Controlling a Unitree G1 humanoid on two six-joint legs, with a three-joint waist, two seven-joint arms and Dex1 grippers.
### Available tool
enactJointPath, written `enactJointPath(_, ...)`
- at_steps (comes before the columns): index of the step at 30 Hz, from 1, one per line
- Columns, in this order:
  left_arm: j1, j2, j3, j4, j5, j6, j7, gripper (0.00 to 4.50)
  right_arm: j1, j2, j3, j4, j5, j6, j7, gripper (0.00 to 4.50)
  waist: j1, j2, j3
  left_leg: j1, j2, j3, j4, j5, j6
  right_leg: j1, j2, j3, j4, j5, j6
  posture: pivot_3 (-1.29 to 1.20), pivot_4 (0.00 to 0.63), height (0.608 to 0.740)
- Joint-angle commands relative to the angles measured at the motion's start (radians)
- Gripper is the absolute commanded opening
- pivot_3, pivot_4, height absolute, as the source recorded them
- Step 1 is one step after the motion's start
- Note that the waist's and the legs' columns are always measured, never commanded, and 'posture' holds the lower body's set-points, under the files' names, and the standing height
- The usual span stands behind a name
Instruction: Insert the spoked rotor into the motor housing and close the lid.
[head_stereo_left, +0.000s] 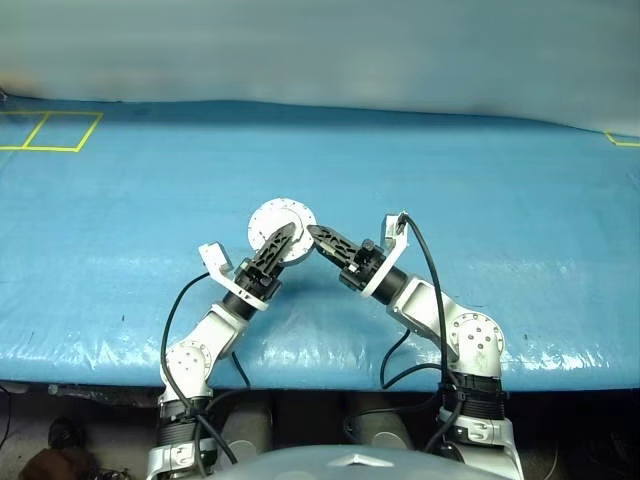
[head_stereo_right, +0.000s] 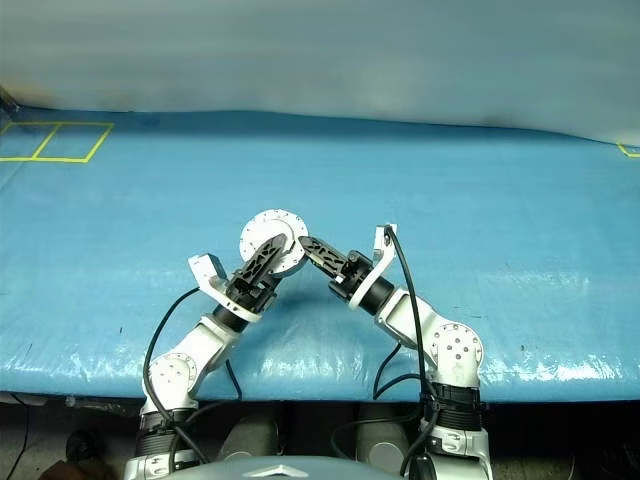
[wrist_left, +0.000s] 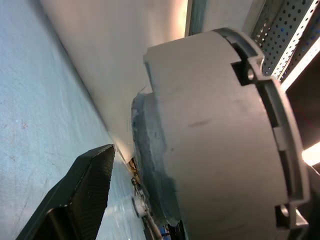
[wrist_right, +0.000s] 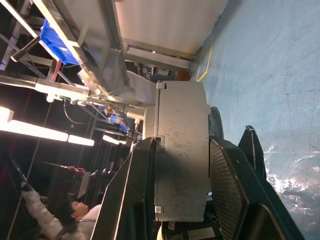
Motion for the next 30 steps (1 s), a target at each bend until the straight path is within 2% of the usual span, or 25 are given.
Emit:
enactJointPath(1,-0.004,-0.009,0.021,0.005,-0.020,-0.002,0.005,4.45,-0.030,0.010,0.016,-0.077,0.074,-0.018,0.066,1.21,0.000,0.000,0.000,0.000,0.000,0.000,0.000,0.000,0.000,0.000,0.000,0.000,0.000,0.000,0.000,0.00,0.150,0.740)
enactJointPath(11,-0.009,-0.034,0.055,-0.001,-0.061,-0.016,-0.005,4.45,-0.025,-0.002,0.027,-0.072,0.072,-0.028,0.070,1.21,0.000,0.000,0.000,0.000,0.000,0.000,0.001,0.000,0.000,0.000,0.000,0.000,0.000,0.000,0.000,0.00,0.150,0.740)
enactJointPath(13,-0.008,-0.032,0.051,-0.001,-0.055,-0.013,-0.019,4.10,-0.025,-0.004,0.029,-0.070,0.071,-0.030,0.071,1.21,0.000,0.000,0.000,0.000,0.000,0.000,0.001,0.000,0.000,0.000,0.000,0.000,0.000,0.000,0.000,0.00,0.150,0.740)
enactJointPath(17,-0.005,-0.027,0.043,-0.002,-0.048,-0.007,-0.044,2.88,-0.026,-0.007,0.032,-0.064,0.069,-0.033,0.069,1.21,-0.001,0.000,0.000,0.000,0.000,0.000,0.002,0.000,0.000,0.001,0.000,0.000,0.000,0.000,0.000,0.00,0.150,0.740)
enactJointPath(18,-0.004,-0.025,0.041,-0.001,-0.047,-0.005,-0.047,2.73,-0.025,-0.008,0.033,-0.063,0.069,-0.034,0.070,1.21,-0.001,0.000,0.000,0.000,0.000,0.000,0.002,0.000,0.000,0.001,0.000,0.000,0.000,0.000,0.000,0.00,0.150,0.740)
enactJointPath(30,0.003,-0.034,0.049,0.011,-0.061,-0.006,0.000,2.73,-0.029,-0.023,0.046,-0.051,0.024,-0.049,0.068,1.21,-0.001,-0.001,0.000,0.000,0.000,0.000,0.003,0.000,0.000,0.001,0.000,0.000,0.001,0.000,0.000,0.00,0.150,0.740)
